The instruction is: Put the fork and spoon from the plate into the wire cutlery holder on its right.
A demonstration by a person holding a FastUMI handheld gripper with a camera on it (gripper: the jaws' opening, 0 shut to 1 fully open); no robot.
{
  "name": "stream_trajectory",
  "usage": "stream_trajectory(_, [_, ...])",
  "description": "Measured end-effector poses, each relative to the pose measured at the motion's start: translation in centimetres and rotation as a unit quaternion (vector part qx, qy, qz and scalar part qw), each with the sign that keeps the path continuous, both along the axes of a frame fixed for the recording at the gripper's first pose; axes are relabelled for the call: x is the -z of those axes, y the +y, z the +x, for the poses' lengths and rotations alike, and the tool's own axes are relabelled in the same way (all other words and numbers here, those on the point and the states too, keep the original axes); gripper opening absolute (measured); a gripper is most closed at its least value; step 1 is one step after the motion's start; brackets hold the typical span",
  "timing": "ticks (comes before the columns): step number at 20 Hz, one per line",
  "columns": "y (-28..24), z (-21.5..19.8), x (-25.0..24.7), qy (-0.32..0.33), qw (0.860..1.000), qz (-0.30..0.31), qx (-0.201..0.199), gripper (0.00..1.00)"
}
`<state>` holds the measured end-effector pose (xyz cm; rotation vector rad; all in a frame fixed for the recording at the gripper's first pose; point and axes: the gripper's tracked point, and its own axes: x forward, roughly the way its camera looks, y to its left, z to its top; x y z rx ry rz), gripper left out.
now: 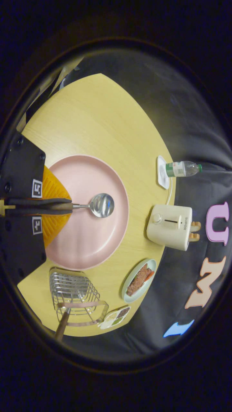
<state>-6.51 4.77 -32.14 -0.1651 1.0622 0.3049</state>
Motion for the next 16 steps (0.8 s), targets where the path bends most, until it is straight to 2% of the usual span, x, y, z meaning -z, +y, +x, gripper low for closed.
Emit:
stream_trajectory(3, [-1.1,0.4,-2.2,-0.003,1.000,-0.006,-0.012,0.07])
stream_trajectory(16, [-8.9,0.5,-8.3,0.020,0.999,-0.026,-0.017,0.07])
